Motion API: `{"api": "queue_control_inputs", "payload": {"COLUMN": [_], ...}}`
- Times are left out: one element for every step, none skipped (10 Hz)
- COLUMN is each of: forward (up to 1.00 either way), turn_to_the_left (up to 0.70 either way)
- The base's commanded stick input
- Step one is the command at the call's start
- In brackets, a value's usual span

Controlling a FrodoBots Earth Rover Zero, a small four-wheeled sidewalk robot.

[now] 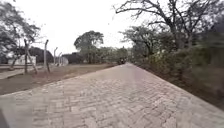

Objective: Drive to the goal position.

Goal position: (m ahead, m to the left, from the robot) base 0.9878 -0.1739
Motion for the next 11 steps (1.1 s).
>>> {"api": "queue_control_inputs", "payload": {"forward": [0.70, 0.70, 0.70, 0.70, 0.70, 0.70, 0.70, 0.70, 0.70, 0.70, 0.70], "turn_to_the_left": [-0.02, -0.24, -0.09, 0.00, 0.00, -0.31, -0.26, 0.00, 0.00, 0.00, 0.00]}}
